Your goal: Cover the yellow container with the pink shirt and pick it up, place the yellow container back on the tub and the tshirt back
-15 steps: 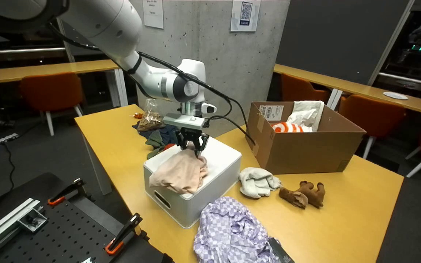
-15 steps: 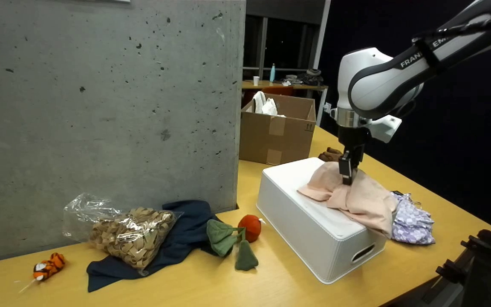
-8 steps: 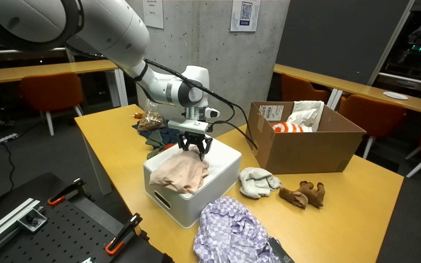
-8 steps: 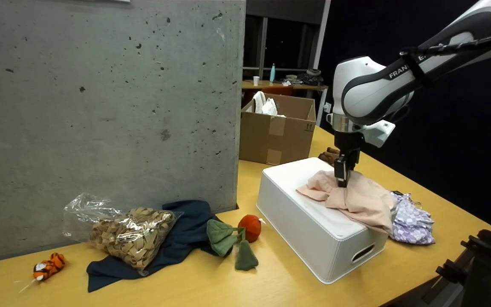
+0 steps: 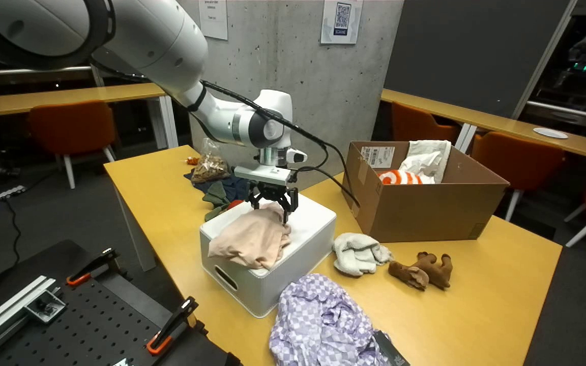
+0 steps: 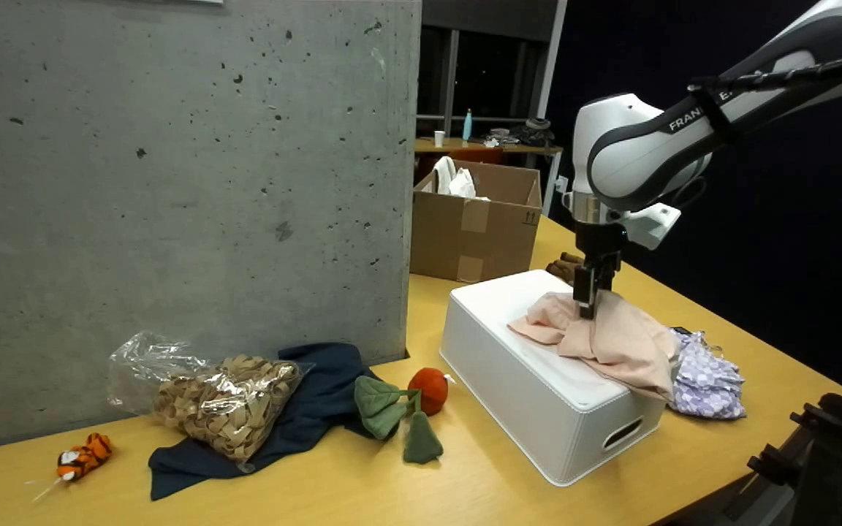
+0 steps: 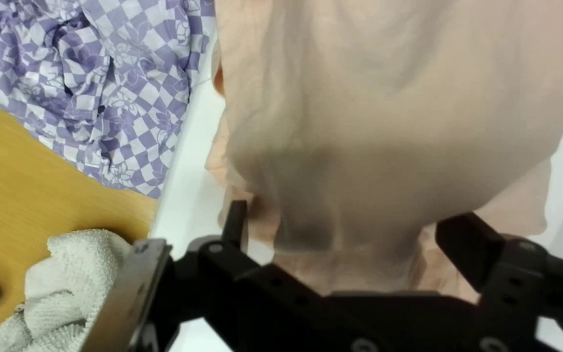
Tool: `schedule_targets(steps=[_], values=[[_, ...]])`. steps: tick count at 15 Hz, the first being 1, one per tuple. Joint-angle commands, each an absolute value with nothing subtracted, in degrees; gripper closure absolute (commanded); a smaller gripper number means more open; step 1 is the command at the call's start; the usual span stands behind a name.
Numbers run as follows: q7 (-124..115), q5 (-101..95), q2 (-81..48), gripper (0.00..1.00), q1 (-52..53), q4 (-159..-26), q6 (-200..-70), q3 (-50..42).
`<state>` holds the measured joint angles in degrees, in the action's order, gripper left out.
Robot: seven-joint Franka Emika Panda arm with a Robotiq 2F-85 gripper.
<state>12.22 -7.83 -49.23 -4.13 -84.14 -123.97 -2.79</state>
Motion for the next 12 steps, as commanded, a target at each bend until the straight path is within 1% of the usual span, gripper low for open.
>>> schedule_targets(steps=[1,3,9,10,11,12], values=[[10.92,-7.78,-47.32,0.35,-4.49,-86.13,-121.59,-3.01],[9.97,-7.82,-46.76,0.51,-4.28,-86.87,-120.69,-3.14],[7.59,-8.17,-42.94,0.95,-3.72,-88.78,-118.67,-3.50],[7.23,-8.14,-41.42,1.00,-3.75,-89.06,-118.27,-3.58],[6.99,-8.13,-40.22,1.00,-3.78,-89.08,-117.91,-3.62],[6.68,-8.19,-38.72,0.97,-3.77,-89.12,-117.50,-3.72]])
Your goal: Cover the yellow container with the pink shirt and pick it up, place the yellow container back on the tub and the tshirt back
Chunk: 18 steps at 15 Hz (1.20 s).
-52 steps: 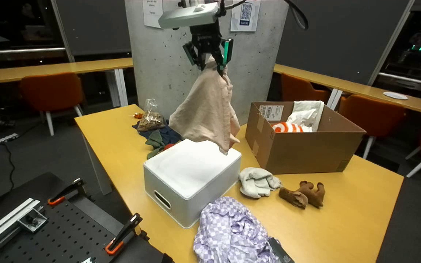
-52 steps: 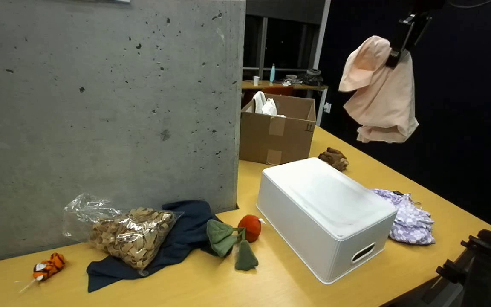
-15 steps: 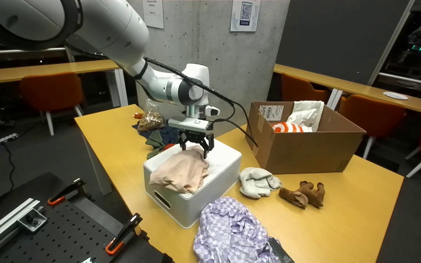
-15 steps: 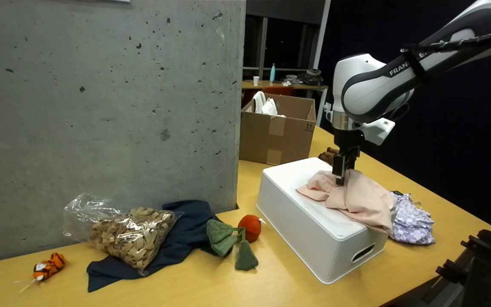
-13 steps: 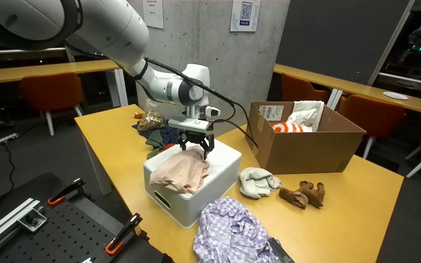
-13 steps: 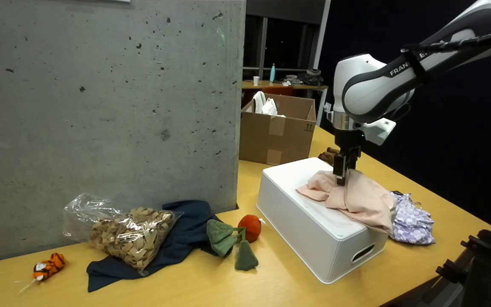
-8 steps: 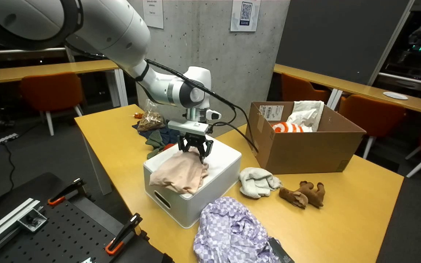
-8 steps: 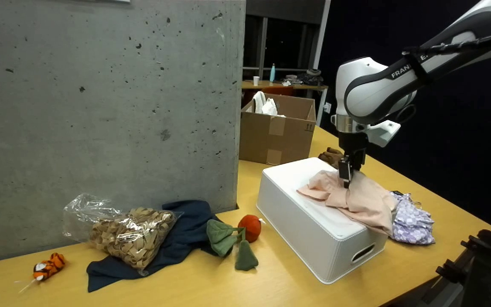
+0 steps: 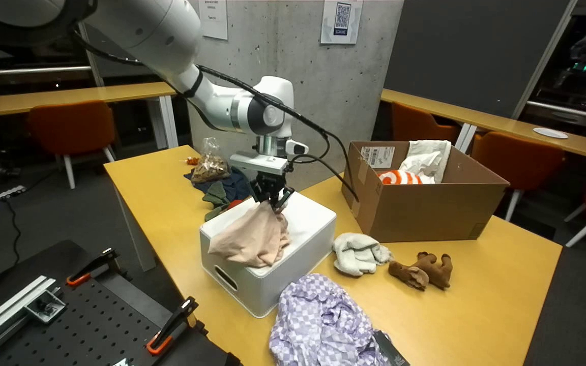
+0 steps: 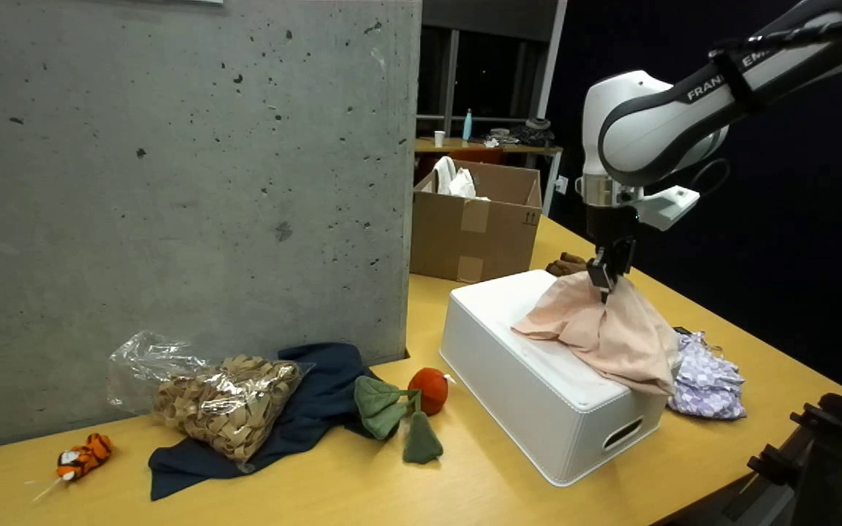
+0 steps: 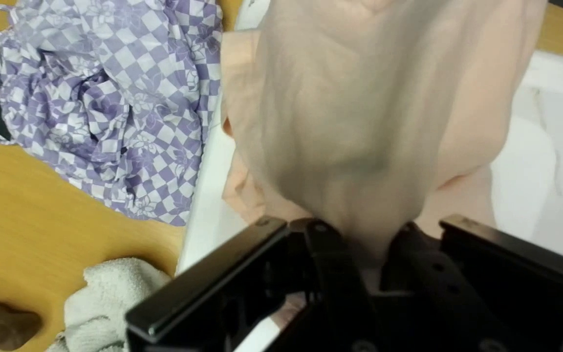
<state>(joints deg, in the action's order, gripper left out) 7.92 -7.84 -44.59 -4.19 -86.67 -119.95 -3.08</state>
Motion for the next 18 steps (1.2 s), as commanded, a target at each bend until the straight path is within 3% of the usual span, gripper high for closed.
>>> schedule_targets(steps=[1,9,18], values=[[6.51,-8.22,-37.18,0.96,-3.78,-89.00,-116.68,-3.76],[7.27,-7.57,-23.58,0.96,-5.11,-83.29,-110.05,-4.03],[7.43,-6.96,-20.03,0.96,-8.56,-80.87,-110.75,-5.61]])
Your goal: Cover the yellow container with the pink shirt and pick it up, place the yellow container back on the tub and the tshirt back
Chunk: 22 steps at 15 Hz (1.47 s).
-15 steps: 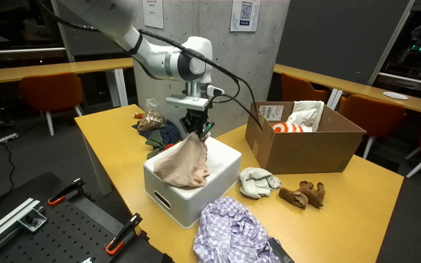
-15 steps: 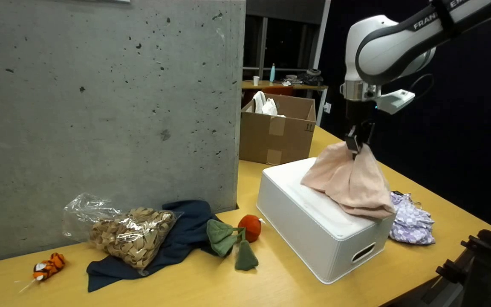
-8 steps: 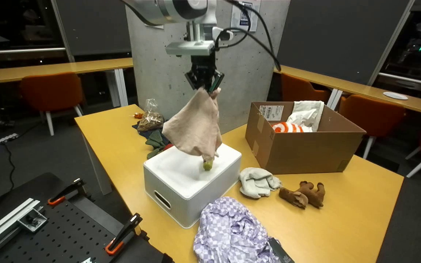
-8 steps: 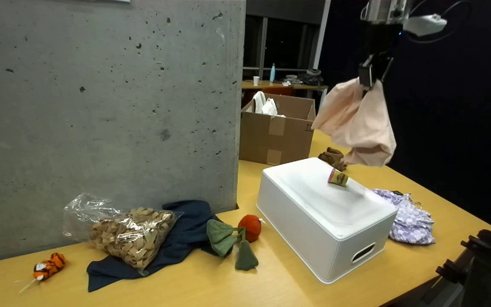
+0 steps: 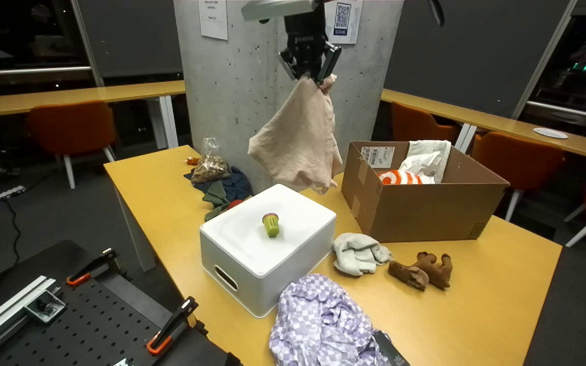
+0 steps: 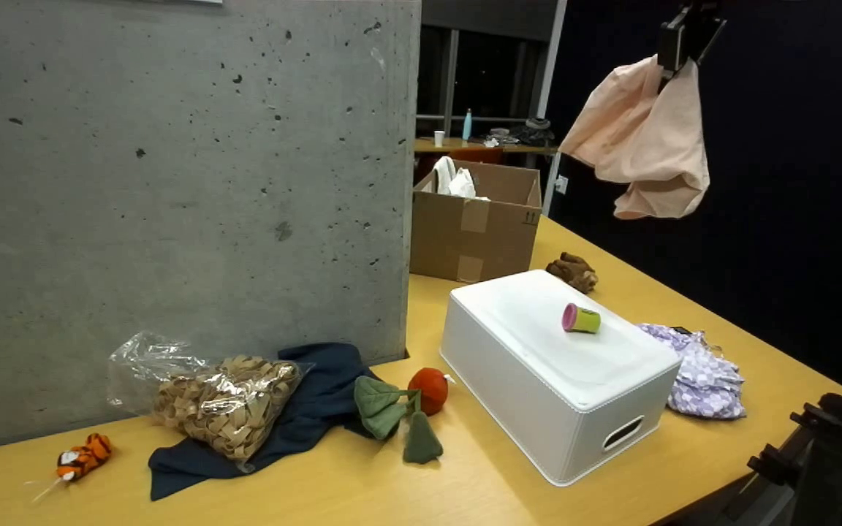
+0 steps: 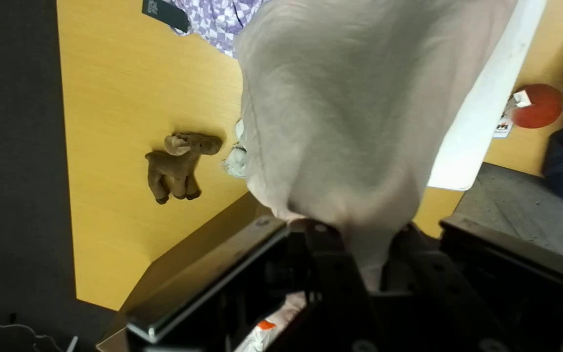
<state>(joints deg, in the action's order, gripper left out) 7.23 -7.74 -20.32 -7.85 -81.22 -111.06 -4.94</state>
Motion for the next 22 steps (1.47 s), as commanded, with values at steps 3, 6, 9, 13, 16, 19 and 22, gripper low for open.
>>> schedule_targets(steps=[3,6,9,13,16,19,22], values=[[7.95,-6.18,-22.09,0.96,-10.08,-81.28,-111.82,-6.16],[7.73,-5.67,-27.71,0.96,-12.18,-81.53,-114.68,-6.92],[6.53,-4.33,-36.13,0.96,-14.48,-79.80,-118.17,-7.30],[6.94,-1.04,-49.38,0.96,-17.27,-75.15,-121.20,-6.36],[6.86,1.00,-58.24,0.96,-18.02,-69.96,-121.31,-5.69],[7.22,1.70,-63.07,0.60,-18.52,-65.87,-120.48,-5.73],[7.48,1.48,-63.36,0.44,-19.10,-64.64,-120.72,-6.14]])
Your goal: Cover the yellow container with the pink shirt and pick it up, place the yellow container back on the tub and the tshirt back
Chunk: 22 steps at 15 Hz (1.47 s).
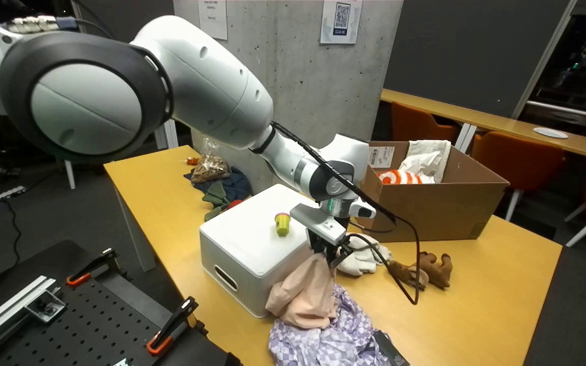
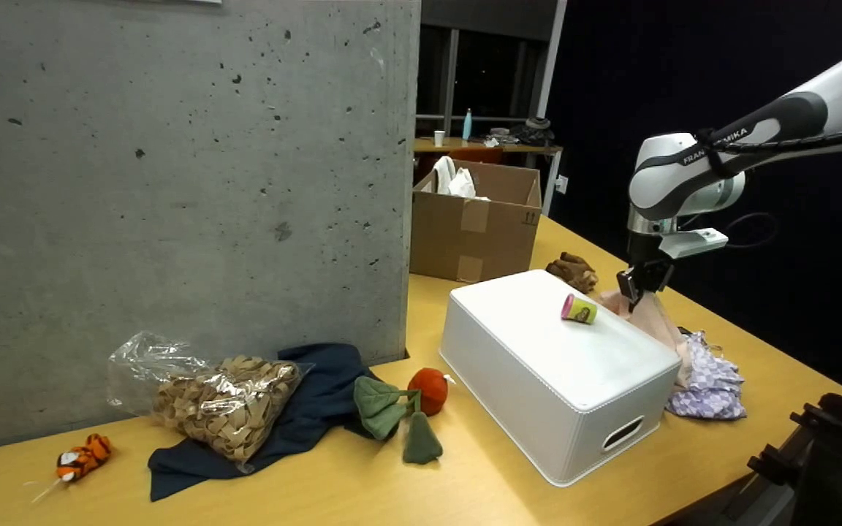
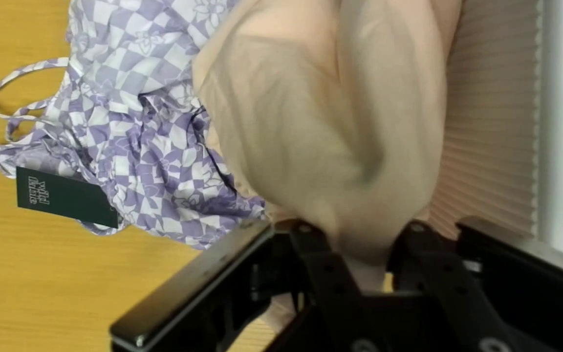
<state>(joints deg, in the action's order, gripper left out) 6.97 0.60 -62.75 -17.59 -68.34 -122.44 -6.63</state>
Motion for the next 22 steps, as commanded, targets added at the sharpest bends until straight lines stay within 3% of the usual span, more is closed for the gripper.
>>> schedule_targets(steps=[1,6,15,22], values=[[7.64,1.42,-62.24,0.38,-19.38,-65.20,-120.97,-6.26],[6.72,1.06,-53.63,0.02,-18.39,-71.40,-123.11,-6.32],[6.61,0.35,-30.86,0.00,-10.69,-95.51,-132.02,-5.03],[6.37,0.70,-23.56,0.00,-9.28,-103.49,-130.90,-5.23]])
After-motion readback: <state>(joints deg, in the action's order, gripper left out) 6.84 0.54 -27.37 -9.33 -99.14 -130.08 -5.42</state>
